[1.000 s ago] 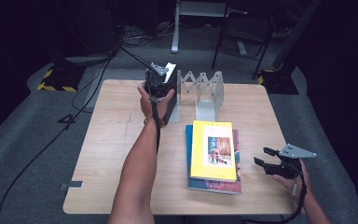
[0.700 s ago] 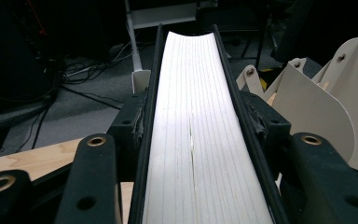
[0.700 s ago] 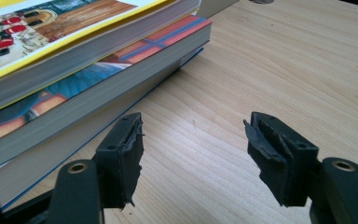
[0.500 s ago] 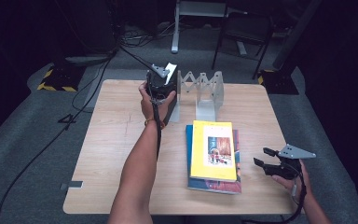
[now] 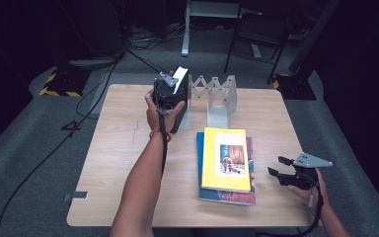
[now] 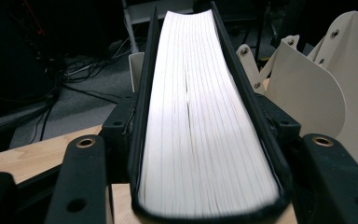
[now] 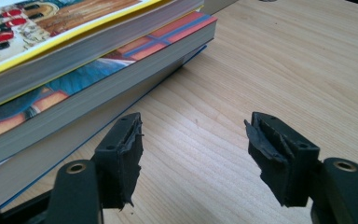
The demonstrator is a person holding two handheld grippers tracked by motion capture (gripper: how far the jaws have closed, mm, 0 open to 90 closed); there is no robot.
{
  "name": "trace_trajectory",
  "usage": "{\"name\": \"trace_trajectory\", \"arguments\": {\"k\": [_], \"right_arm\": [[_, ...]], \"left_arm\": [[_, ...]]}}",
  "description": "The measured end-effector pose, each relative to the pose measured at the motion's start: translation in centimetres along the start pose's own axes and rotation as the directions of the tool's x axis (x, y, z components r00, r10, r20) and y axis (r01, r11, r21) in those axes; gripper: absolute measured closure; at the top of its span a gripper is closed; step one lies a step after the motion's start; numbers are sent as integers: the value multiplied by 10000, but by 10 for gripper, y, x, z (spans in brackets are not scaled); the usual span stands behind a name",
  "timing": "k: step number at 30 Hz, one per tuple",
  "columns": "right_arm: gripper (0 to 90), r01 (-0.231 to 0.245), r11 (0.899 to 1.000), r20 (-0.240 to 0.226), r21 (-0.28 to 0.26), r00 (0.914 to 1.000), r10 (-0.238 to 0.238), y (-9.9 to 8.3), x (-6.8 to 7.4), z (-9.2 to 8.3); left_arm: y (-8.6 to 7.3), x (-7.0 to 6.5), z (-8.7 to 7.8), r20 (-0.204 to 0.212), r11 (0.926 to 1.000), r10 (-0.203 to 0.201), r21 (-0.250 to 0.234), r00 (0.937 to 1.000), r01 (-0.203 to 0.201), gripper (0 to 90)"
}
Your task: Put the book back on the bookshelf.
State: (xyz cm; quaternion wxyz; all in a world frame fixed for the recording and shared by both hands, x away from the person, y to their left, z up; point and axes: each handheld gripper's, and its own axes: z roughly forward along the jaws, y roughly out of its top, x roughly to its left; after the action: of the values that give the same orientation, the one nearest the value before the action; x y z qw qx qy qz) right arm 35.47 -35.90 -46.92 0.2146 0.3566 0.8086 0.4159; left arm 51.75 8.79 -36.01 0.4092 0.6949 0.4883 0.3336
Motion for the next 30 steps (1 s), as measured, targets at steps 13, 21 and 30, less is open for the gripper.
{"name": "trace_trajectory", "arguments": {"k": [13, 21, 30], "right_arm": [[356, 50, 10000, -34, 62, 10000, -50, 1, 4, 1], [356, 107, 9998, 3, 159, 9999, -107, 1, 7, 1], [356, 122, 9998, -41, 154, 9999, -122, 3, 9, 2]], "left_arm": [[-11, 8, -32, 518, 9979, 632, -137, 9967, -626, 412], [-21, 14, -52, 662, 9943, 1053, -204, 9922, -1042, 407], [-50, 23, -79, 967, 9864, 1637, -35, 9818, -1641, 399]]}}
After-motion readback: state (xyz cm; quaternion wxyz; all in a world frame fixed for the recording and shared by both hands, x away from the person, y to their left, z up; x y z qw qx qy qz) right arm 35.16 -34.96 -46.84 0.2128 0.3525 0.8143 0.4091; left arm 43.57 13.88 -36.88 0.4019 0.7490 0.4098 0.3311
